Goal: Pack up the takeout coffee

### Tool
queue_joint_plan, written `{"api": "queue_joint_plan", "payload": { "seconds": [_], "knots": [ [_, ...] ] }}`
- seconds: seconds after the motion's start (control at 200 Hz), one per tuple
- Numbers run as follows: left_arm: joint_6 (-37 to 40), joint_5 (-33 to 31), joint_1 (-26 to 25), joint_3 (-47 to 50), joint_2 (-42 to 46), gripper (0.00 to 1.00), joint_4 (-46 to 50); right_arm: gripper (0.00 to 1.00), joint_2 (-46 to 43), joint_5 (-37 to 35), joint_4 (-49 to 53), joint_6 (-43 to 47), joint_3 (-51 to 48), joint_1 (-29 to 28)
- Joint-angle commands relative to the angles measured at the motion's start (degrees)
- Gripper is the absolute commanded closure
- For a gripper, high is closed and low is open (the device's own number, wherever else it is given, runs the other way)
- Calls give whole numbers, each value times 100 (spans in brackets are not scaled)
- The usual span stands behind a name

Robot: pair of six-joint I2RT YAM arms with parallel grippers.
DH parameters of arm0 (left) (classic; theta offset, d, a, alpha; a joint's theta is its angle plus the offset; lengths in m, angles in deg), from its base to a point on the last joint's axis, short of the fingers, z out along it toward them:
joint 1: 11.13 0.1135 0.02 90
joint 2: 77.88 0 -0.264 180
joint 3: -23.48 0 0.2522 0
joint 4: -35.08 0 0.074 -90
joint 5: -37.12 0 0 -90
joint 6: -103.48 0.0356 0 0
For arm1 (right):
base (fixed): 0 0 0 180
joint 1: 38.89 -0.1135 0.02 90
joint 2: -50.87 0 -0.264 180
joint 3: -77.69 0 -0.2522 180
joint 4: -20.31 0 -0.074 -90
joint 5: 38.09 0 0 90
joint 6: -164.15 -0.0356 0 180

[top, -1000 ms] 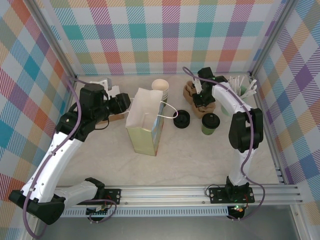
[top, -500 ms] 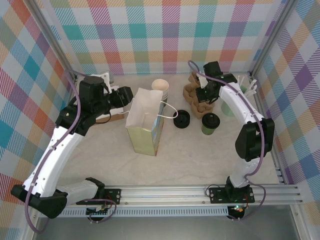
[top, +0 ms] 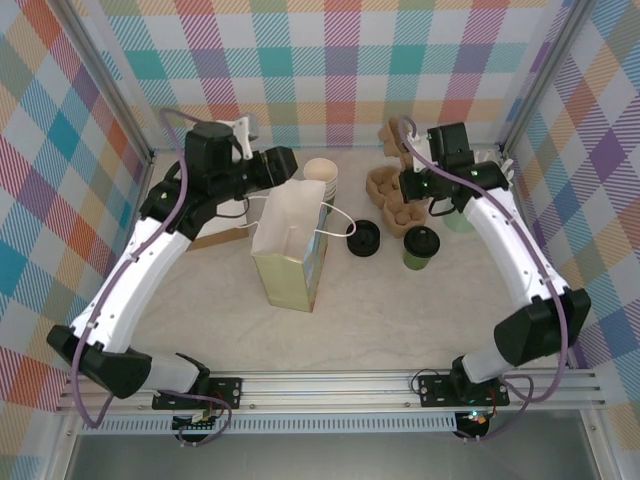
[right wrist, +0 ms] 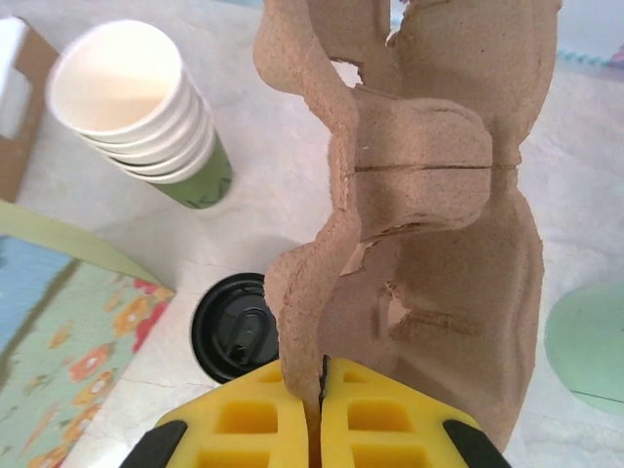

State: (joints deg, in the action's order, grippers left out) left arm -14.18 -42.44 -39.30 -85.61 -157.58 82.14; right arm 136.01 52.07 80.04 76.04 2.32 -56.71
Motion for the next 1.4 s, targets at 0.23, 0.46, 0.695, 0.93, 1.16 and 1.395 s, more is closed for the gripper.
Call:
{"api": "queue_joint_plan", "payload": {
  "seconds": [0.23, 0.46, 0.695, 0.93, 1.16, 1.395],
  "knots": [
    [-90, 430, -580, -1197, -1124, 40, -518, 93, -1044, -28, -825, -317, -879, -582],
    [-167, 529, -898, -1950, -1871, 40, -618, 93, -1219, -348, -1067, -412, -1136, -965],
    [-255, 514, -1085, -2437, -2386, 41, -557, 93, -1211, -453, -1126, -477, -1163, -1141],
    [-373, 459, -1152, -2563, -2623, 45, -531, 93, -1202, -507, -1160, -497, -1192, -1232],
    [-424, 511, -1188, -2739, -2837, 51, -479, 93, -1182, -465, -1176, -527, -1194, -1278],
    [-421, 439, -1187, -2781, -2946, 59, -411, 93, -1174, -452, -1203, -573, -1209, -1312]
  ]
}}
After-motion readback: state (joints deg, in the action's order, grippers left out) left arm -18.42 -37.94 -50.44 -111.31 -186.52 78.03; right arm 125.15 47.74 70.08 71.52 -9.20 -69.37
